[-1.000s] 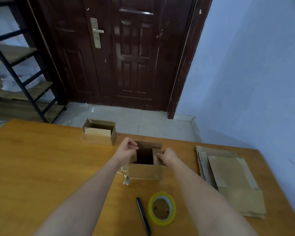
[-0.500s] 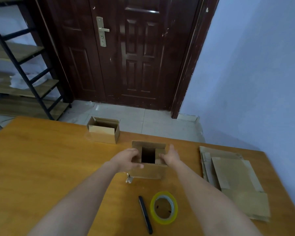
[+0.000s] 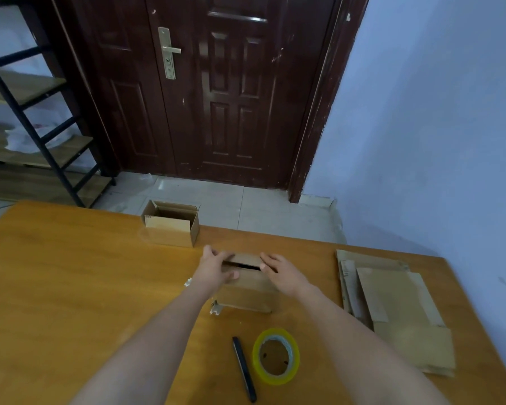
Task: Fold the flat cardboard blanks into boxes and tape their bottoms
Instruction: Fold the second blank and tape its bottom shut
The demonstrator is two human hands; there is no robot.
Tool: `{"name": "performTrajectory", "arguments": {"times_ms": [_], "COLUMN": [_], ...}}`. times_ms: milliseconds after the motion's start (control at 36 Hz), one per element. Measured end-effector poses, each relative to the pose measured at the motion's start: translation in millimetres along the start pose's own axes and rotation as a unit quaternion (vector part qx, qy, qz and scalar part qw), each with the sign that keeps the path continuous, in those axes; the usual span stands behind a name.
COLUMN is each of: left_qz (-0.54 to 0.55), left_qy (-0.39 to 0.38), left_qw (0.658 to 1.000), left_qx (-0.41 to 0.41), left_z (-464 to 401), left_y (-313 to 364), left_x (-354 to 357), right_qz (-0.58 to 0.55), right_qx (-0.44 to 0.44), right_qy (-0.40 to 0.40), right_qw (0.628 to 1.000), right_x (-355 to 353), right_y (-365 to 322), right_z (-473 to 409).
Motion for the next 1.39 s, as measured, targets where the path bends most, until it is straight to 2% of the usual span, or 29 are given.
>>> {"name": "performTrajectory", "arguments": {"times_ms": [167, 306, 417, 694, 972, 1222, 1306, 1389], "left_qz": [-0.096, -0.249, -0.300, -0.318, -0.278, -0.365, -0.377, -0.375], "left_qy": [-0.007, -0.019, -0.052, -0.085, -0.102, -0.145, -0.143, -0.141], "left_qw": [0.995, 0.965, 0.949, 0.941, 0.952, 0.916, 0.911, 0.913], "left_qx": [0.022, 0.078, 0.084, 0.076, 0.078, 0.084, 0.081, 0.077], "left_z": [-1.3, 0.8, 1.1, 4.4, 8.5, 6.5, 7.8, 10.6], "left_y": [4.5, 11.4, 14.0, 6.9, -4.4, 6.0, 8.2, 10.0], "left_x": [6.3, 10.0, 12.9, 17.0, 24.0, 13.5, 13.2, 13.6], "right_qz": [0.165, 0.191, 0.225, 0.218, 0.193, 0.212, 0.227, 0.285], "right_qx": [-0.014, -0.002, 0.005, 0.001, 0.007, 0.026, 0.023, -0.040], "right_qy": [-0.014, -0.010, -0.003, 0.006, -0.041, -0.049, -0.015, 0.065], "right_qw": [0.986, 0.982, 0.974, 0.976, 0.980, 0.976, 0.973, 0.956], "right_x": [3.7, 14.0, 14.2, 22.1, 21.4, 19.1, 19.6, 26.4], "right_y": [-7.1, -5.9, -5.1, -2.9, -1.5, -4.7, -7.9, -8.6], "right_z": [5.3, 4.1, 2.7, 5.8, 4.6, 3.1, 7.6, 23.4]}}
Point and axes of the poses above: each hand's wrist, its own z-axis away from the middle knuckle, its own x-axis out of the palm, y = z × x, the point moved 3 cm from there along -z, towards the middle knuckle, and after that the axes turned 1 degree about -y, right-handed, at the moved point
